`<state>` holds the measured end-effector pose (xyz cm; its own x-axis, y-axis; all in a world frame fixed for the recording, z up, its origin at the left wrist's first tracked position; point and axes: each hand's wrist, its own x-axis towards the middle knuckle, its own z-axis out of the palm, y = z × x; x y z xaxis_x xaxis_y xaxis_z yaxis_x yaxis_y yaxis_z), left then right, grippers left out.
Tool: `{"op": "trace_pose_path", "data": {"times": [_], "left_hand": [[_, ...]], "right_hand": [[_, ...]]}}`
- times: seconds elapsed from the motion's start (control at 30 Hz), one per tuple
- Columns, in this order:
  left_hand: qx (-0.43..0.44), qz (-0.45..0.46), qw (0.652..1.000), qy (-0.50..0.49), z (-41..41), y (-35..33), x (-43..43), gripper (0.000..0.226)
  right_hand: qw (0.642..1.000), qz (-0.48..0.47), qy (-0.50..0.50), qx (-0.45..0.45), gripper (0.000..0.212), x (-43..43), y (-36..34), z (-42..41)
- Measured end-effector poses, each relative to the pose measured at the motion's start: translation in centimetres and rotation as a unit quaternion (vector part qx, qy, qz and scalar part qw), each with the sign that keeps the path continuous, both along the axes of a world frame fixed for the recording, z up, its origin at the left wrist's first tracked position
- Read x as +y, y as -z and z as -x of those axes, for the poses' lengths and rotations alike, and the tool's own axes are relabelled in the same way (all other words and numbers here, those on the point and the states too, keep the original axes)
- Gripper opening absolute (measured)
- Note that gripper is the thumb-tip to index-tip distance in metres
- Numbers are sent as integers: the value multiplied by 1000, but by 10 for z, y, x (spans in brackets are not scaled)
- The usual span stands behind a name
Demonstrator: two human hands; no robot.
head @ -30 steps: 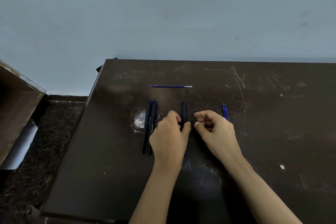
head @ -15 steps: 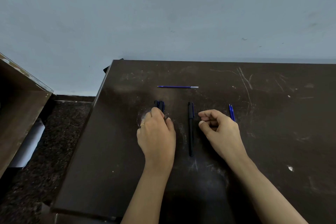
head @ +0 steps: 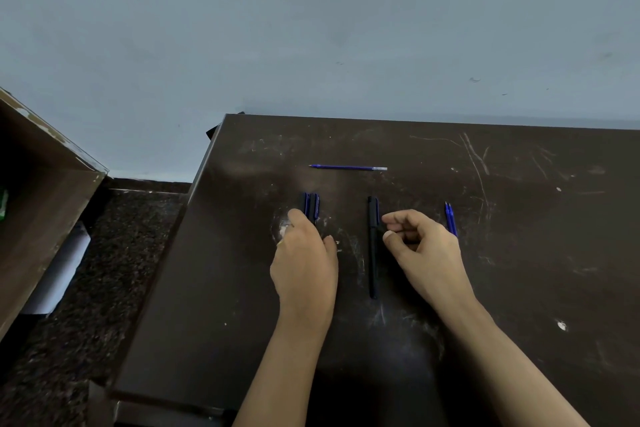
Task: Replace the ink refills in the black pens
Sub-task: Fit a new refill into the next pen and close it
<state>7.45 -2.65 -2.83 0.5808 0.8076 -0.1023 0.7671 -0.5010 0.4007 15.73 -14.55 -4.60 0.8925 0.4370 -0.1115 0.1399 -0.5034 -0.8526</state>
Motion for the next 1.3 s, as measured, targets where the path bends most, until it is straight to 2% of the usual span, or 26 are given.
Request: {"op": "trace_pose_path", "data": {"times": [0.5,0.8,0.87,0.93,1.0,1.07,1.17,1.3], "left_hand": [[8,-5,1000,-3,0,0,-1,24],[7,-39,999,16,0,0,0,20],[-36,-35,998,47,0,-2,1,16],[-101,-1,989,109,-1,-4,3,14],[-146,24,971,190,-1,-4,4,13],[-155,38,953,258,0,-2,5,10],[-153,87,938,299,2,2,7,9],[-152,157,931,292,5,3,8,6]], "right_hand": [[1000,2,3,-3,22,-2,1,-2],[1000,3,1,-2,22,-3,1,-2],[1000,-15,11,10,19,-2,1,-2],[995,-73,36,57,15,0,-1,-3],[974,-165,62,145,18,2,-6,-3],[952,-225,77,193,21,3,-9,-5],[955,-226,64,178,16,2,-10,-7],[955,-229,27,184,13,5,-12,-2]]}}
